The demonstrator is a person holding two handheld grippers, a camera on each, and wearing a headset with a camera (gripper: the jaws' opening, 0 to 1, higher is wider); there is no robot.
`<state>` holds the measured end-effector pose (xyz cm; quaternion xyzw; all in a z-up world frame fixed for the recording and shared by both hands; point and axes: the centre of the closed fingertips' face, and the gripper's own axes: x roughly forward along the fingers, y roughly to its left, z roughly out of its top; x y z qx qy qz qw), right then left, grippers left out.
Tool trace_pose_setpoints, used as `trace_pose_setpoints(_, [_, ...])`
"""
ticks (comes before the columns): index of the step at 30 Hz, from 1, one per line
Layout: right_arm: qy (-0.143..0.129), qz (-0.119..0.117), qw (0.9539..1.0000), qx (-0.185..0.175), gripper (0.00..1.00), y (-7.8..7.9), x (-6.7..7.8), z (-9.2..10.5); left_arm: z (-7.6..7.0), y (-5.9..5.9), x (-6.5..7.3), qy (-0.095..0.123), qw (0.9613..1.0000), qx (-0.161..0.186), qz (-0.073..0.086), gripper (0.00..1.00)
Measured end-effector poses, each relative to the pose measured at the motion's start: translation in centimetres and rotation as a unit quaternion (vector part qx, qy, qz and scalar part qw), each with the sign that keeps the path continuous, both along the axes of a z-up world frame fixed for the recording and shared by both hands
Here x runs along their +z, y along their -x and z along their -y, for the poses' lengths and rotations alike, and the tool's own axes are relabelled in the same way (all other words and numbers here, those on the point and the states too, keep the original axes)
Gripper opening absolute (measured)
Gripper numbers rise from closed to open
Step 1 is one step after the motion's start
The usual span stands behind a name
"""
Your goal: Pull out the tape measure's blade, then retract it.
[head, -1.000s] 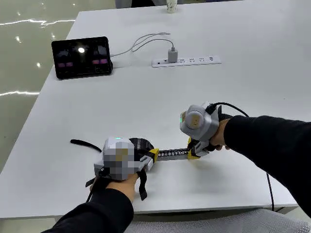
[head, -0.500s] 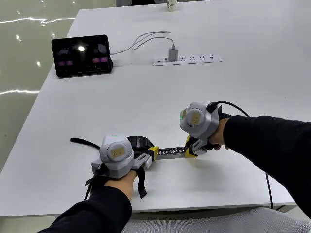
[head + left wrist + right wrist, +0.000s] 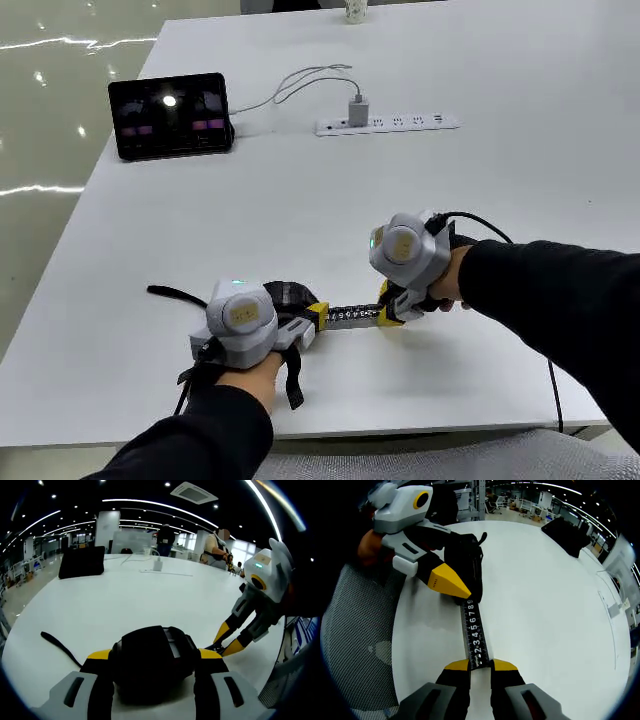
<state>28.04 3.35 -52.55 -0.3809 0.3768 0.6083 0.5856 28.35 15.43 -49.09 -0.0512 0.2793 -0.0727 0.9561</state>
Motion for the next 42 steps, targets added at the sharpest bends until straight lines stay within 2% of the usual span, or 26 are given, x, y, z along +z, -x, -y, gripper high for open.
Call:
trace_pose_setpoints(17, [-0.002, 0.000, 1.0000, 0.002, 0.11, 0.2, 0.0, -0.9, -0.1, 0.0, 0.0, 0.001, 1.0000, -0.003, -0.002, 0.60])
trace_pose_setpoints(42, [-0.020, -0.007, 0.9998, 0.000, 0.11, 0.6, 0.0, -2.3, 0.0, 0.0, 0.0, 0.000, 1.0000, -0.004, -0.003, 0.60])
